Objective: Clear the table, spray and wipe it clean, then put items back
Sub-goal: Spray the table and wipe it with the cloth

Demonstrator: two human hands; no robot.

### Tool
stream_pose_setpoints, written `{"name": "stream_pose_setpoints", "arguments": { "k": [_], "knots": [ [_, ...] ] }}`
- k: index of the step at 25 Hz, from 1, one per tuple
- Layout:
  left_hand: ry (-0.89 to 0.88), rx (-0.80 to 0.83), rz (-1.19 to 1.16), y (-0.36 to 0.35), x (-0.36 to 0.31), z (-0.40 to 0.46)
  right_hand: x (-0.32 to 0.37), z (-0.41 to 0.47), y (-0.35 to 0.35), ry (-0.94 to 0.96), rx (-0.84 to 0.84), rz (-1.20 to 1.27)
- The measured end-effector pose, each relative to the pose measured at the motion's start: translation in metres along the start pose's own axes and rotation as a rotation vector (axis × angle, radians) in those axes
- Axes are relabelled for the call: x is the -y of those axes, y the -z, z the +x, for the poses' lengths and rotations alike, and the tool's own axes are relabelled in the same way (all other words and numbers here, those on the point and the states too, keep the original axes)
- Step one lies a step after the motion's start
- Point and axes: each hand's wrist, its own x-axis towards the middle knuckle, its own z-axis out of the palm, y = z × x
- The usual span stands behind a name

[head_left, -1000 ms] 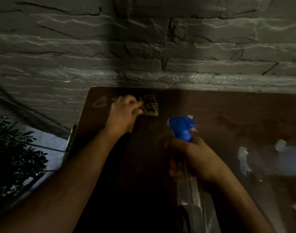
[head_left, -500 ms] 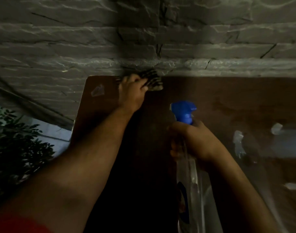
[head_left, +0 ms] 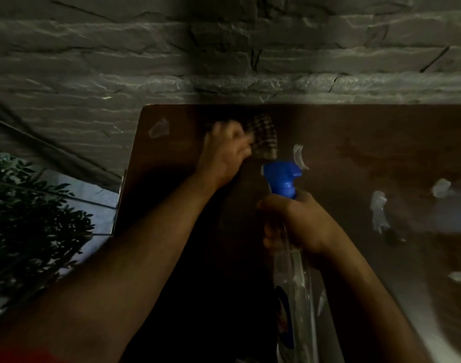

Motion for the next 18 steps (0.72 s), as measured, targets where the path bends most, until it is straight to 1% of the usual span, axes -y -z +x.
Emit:
{"name": "stream_pose_setpoints", "arguments": {
  "k": [1,2,3,4,6,7,8,9,10,11,12,13,15,17,18],
  "knots": [
    [-0.119,0.008,-0.024,-0.004,0.005,-0.035,-0.001,-0.003,0.0,0.008,0.006,-0.015],
    [-0.166,0.007,-0.051,0.0,0.018,-0.06,-0.002,-0.006,0.001,0.009,0.007,-0.021],
    [-0.165,-0.014,-0.064,0.007,0.034,-0.063,-0.003,-0.009,0.001,0.004,0.007,-0.014],
    [-0.078,-0.017,-0.03,0.011,0.045,-0.049,-0.004,-0.011,0.002,0.001,0.012,-0.009],
    [0.195,-0.044,0.026,0.02,0.048,0.005,-0.006,-0.009,0.001,0.001,0.013,-0.005],
    [0.244,-0.033,0.031,0.021,0.036,0.023,-0.006,-0.007,0.0,0.001,0.001,0.004],
    [0.214,-0.006,0.024,0.017,0.018,0.028,-0.008,-0.006,-0.001,0.004,-0.011,0.012],
    [0.141,0.022,0.005,0.008,-0.001,0.017,-0.009,-0.007,-0.002,0.009,-0.022,0.008],
    [0.015,0.061,-0.002,0.0,-0.014,-0.007,-0.012,-0.008,-0.004,0.012,-0.024,-0.004],
    [-0.105,0.081,-0.02,-0.004,-0.015,-0.036,-0.015,-0.011,-0.005,0.011,-0.023,-0.015],
    [-0.154,0.074,-0.044,-0.002,-0.005,-0.056,-0.02,-0.015,-0.005,0.008,-0.02,-0.015],
    [-0.143,0.056,-0.065,0.005,0.011,-0.058,-0.026,-0.018,-0.006,-0.001,-0.015,-0.008],
    [-0.004,0.022,0.014,0.016,0.039,-0.022,-0.04,-0.022,-0.008,-0.031,0.013,-0.011],
    [0.095,0.025,0.033,0.022,0.047,0.015,-0.053,-0.026,-0.012,-0.073,0.04,-0.023],
    [0.102,0.011,0.03,0.02,0.045,0.023,-0.058,-0.027,-0.016,-0.079,0.052,-0.026]
  ]
}}
